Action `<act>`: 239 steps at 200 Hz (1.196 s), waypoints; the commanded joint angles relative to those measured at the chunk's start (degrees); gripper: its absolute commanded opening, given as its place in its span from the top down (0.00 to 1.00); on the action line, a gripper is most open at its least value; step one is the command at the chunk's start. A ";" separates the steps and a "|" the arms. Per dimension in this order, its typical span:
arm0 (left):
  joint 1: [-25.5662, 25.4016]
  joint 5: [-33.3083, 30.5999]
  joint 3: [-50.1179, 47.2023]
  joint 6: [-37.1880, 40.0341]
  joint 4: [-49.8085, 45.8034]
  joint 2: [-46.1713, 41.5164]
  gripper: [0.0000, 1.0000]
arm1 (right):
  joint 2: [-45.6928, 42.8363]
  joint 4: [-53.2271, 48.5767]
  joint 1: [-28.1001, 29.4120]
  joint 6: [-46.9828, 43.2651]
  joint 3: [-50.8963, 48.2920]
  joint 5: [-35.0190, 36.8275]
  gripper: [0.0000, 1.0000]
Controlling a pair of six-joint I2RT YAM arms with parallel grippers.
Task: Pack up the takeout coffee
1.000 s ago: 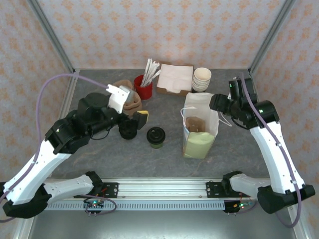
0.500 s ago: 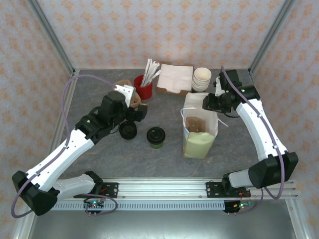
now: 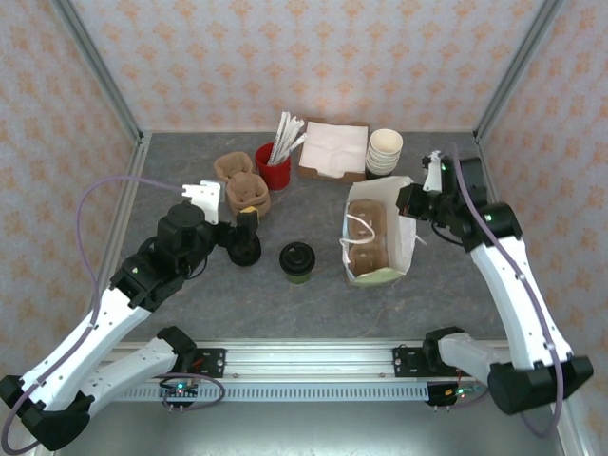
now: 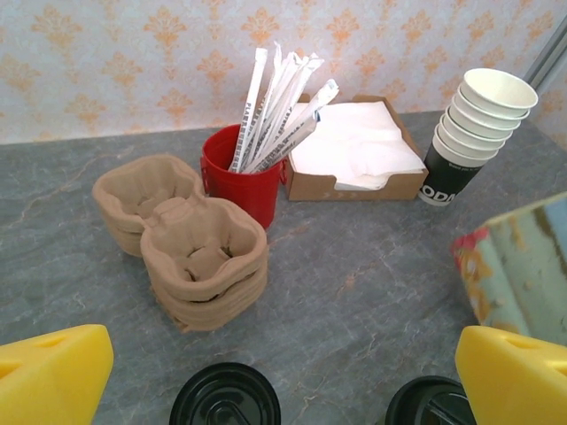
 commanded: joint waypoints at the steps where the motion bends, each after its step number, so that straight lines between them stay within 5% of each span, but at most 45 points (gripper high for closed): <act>1: 0.15 -0.95 -0.53 -0.67 -1.93 -0.73 0.00 | -4.19 10.08 -0.17 3.39 -3.99 -1.32 1.00; 45: 0.14 0.31 -0.11 0.41 -0.92 -0.34 0.00 | -10.84 14.00 0.36 3.58 -10.29 -0.70 1.00; 144: -2.67 6.25 12.84 2.98 -7.34 10.55 0.06 | -8.82 9.29 1.00 8.65 -7.79 0.73 1.00; 201: -7.71 3.78 18.88 -8.11 -17.51 21.78 0.11 | -4.33 0.39 1.24 18.24 -2.91 6.71 1.00; 239: -9.55 4.17 18.27 -15.97 -21.58 25.80 0.11 | -3.24 -0.39 1.37 22.70 -3.70 4.02 1.00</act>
